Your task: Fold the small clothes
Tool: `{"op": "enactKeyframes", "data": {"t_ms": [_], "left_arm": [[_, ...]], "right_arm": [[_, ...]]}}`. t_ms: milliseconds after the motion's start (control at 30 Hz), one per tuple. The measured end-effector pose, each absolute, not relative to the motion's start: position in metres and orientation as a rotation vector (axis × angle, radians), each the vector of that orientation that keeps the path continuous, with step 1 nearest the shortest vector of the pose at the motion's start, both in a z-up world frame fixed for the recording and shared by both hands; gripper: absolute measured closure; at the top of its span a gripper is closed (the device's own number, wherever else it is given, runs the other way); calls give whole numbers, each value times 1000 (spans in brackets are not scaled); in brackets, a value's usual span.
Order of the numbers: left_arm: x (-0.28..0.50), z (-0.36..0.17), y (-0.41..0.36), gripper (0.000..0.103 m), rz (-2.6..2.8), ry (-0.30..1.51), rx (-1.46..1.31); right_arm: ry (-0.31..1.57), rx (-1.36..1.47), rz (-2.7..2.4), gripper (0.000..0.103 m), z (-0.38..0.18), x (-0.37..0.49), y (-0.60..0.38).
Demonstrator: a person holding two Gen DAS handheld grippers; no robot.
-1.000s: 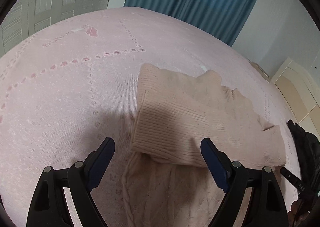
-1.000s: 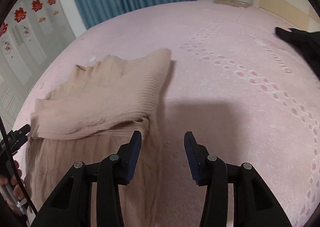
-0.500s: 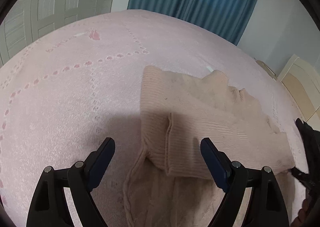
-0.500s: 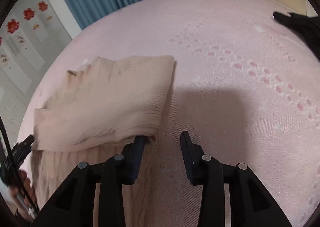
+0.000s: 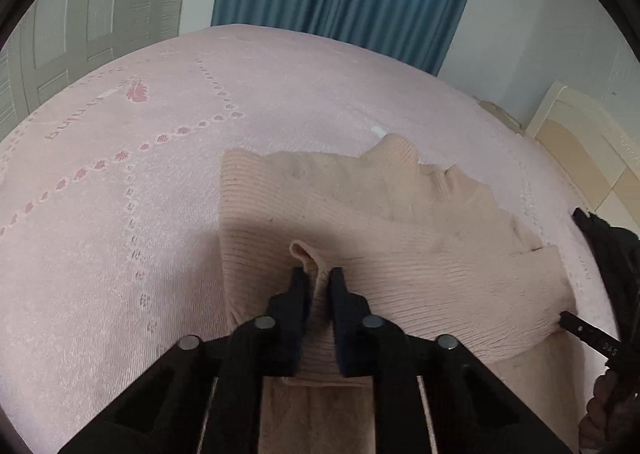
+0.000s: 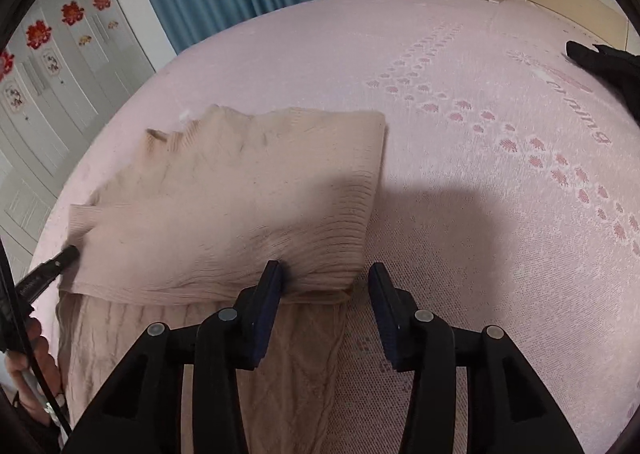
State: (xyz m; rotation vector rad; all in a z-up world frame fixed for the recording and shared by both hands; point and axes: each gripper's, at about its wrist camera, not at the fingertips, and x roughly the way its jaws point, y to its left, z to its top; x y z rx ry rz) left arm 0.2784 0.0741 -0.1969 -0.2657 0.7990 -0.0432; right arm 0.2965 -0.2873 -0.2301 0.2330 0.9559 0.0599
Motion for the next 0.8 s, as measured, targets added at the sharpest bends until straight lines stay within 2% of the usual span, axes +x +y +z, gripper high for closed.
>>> {"op": "enactKeyframes", "data": {"t_ms": [233,433,533,600,633,700,800], "left_arm": [[293,-179,78,95,-15,725,-238],[295,-203,67,90,23,823,-165],[287,-199,67,73,9,814,-193],[280,-199,64,57,8,819,-190],[275,-200,61,54,9,819,-172],[265,-200,54,42,12,819,-132],[247,-196,53,40,30,818,-122]], "right_arm": [[893,305,78,58,-222,294,-297],[941,284,43,54,-232,303,-293],[940,264,39,54,-232,301,-292],[934,276,42,54,-230,299,-294],[930,281,43,54,-228,297,-295],[911,292,53,54,-223,291,-298],[866,256,32,54,-212,277,-299]]}}
